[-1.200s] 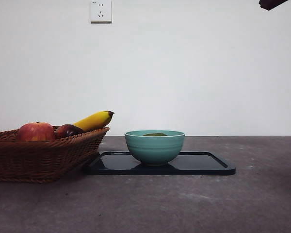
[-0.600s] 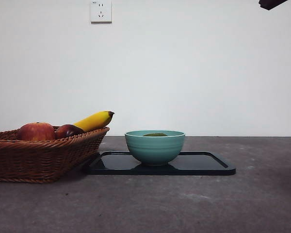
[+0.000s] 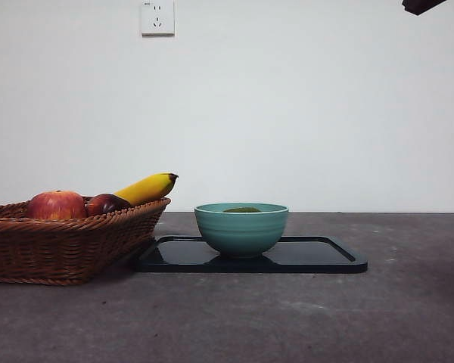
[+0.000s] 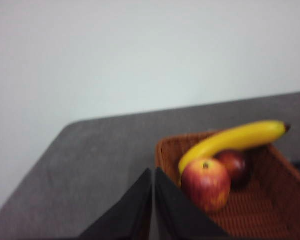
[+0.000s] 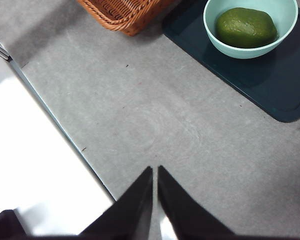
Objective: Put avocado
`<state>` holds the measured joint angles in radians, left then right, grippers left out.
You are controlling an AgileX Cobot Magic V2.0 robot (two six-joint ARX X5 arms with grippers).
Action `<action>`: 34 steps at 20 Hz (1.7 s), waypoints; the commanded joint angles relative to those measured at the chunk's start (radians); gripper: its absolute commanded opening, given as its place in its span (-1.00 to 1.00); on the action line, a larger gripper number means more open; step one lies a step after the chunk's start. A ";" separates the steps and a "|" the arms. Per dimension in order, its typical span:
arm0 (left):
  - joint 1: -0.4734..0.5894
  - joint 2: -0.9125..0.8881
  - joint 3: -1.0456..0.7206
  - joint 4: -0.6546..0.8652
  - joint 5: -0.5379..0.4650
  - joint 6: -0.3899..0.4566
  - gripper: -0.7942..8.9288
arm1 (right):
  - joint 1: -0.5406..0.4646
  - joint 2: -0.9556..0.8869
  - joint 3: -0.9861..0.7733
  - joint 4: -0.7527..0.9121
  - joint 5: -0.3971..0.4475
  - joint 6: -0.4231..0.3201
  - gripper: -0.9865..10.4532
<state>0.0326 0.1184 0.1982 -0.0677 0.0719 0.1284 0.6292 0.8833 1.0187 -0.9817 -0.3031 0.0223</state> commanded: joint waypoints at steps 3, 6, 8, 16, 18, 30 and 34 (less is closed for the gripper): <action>0.003 -0.081 -0.095 0.002 -0.024 -0.042 -0.82 | 0.010 0.004 0.008 0.010 -0.003 -0.004 -0.81; 0.003 -0.114 -0.139 -0.002 -0.024 -0.043 -0.82 | 0.010 0.004 0.008 0.010 -0.003 -0.004 -0.81; 0.003 -0.116 -0.154 -0.033 -0.024 -0.043 -0.82 | 0.010 0.004 0.008 0.010 -0.003 -0.004 -0.81; 0.003 -0.116 -0.178 -0.143 -0.024 -0.089 -0.82 | 0.010 0.004 0.008 0.010 -0.003 -0.004 -0.81; 0.003 -0.116 -0.179 -0.138 -0.024 -0.089 -0.82 | 0.010 0.004 0.008 0.010 -0.003 -0.004 -0.81; 0.003 -0.115 -0.179 -0.142 -0.024 -0.089 -0.82 | 0.010 0.004 0.008 0.010 -0.003 -0.004 -0.81; 0.003 -0.115 -0.179 -0.142 -0.024 -0.089 -0.82 | 0.002 -0.005 0.008 0.010 0.048 -0.068 -0.81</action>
<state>0.0326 0.0051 0.0395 -0.1986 0.0502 0.0422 0.6247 0.8791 1.0187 -0.9821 -0.2592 -0.0132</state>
